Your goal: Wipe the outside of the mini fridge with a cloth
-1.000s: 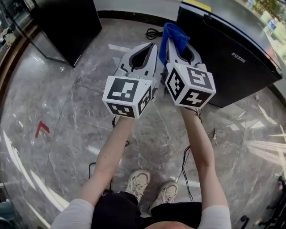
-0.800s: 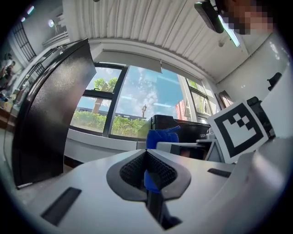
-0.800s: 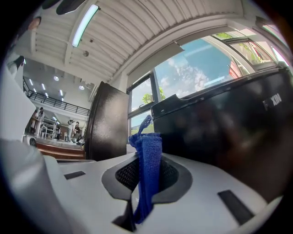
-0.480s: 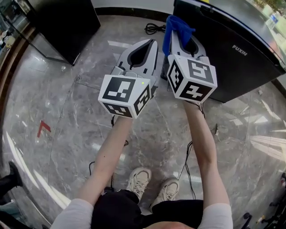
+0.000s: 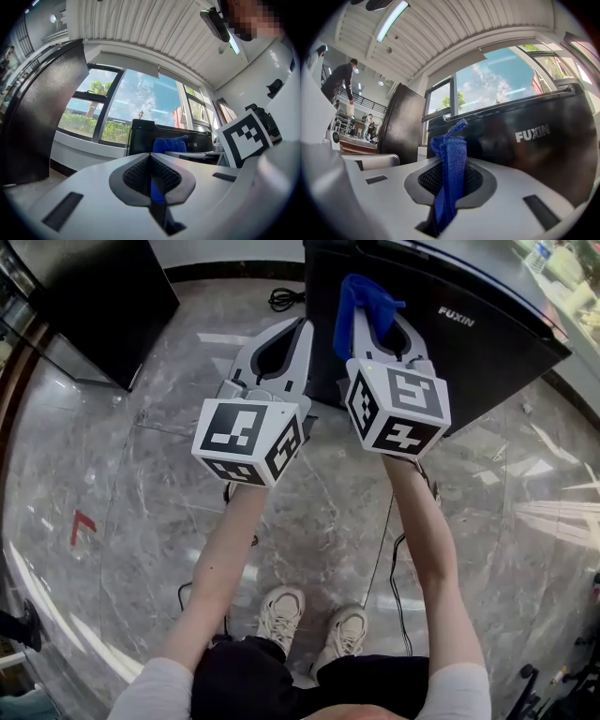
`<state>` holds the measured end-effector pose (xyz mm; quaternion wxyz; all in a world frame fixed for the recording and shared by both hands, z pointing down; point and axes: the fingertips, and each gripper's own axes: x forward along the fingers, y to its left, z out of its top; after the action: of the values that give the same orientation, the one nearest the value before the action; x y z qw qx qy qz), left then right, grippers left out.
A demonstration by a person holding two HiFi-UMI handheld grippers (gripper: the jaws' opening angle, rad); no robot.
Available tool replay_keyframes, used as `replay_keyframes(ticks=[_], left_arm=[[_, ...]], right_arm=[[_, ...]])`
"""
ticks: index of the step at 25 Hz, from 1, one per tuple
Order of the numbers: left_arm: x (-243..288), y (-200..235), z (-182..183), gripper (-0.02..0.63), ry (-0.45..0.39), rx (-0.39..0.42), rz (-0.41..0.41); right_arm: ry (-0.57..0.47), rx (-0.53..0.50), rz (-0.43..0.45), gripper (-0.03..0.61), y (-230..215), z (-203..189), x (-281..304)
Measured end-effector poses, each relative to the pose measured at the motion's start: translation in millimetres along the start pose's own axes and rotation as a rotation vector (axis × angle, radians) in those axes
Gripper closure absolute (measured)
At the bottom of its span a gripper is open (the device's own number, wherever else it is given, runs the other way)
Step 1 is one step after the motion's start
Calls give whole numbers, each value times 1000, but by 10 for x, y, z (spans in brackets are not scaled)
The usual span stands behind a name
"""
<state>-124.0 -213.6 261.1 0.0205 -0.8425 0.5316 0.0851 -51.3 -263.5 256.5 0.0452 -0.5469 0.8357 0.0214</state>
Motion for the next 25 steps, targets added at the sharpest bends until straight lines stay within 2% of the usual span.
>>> replay_keyframes(ticks=[7, 16, 25], left_arm=[[142, -407, -50, 609, 8, 4, -61], [286, -734, -143, 609, 10, -6, -97], [441, -1086, -236, 609, 11, -15, -140]], right_arm=[[-1, -12, -39, 517, -427, 23, -289], [1, -7, -122, 517, -1030, 7, -666], [-10, -8, -251, 517, -1708, 52, -1070]])
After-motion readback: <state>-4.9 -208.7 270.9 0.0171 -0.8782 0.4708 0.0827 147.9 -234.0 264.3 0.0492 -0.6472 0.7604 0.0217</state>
